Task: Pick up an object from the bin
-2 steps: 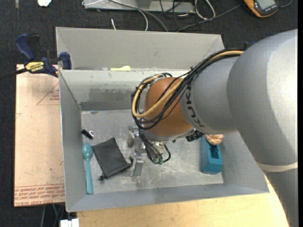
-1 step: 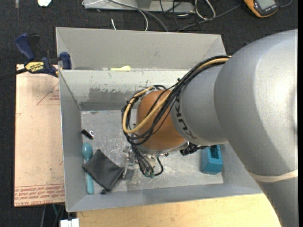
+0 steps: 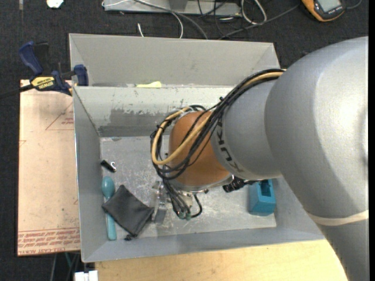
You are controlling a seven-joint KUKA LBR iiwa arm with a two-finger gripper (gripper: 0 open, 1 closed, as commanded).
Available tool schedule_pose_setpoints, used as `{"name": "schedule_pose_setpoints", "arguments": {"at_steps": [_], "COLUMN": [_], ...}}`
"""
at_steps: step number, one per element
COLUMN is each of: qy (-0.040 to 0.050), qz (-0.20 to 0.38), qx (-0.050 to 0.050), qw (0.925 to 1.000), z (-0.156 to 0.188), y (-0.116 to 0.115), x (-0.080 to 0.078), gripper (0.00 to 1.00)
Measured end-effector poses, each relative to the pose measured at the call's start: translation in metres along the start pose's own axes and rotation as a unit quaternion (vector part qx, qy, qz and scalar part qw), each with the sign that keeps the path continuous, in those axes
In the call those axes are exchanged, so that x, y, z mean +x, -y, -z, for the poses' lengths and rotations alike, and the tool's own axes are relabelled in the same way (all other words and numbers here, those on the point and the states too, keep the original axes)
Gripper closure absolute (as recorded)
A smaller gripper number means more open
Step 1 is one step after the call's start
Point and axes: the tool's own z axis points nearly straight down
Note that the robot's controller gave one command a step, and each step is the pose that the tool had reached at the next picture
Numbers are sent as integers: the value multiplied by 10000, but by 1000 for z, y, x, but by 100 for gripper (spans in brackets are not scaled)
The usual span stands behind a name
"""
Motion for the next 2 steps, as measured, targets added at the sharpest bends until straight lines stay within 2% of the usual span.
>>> {"name": "schedule_pose_setpoints", "arguments": {"at_steps": [1,2], "qy": [-21,-30], "qz": [128,412], "qx": [10,12], "qw": [9999,9991], "z": [55,132], "y": [0,15], "x": [0,-5], "gripper": [100,100]}}
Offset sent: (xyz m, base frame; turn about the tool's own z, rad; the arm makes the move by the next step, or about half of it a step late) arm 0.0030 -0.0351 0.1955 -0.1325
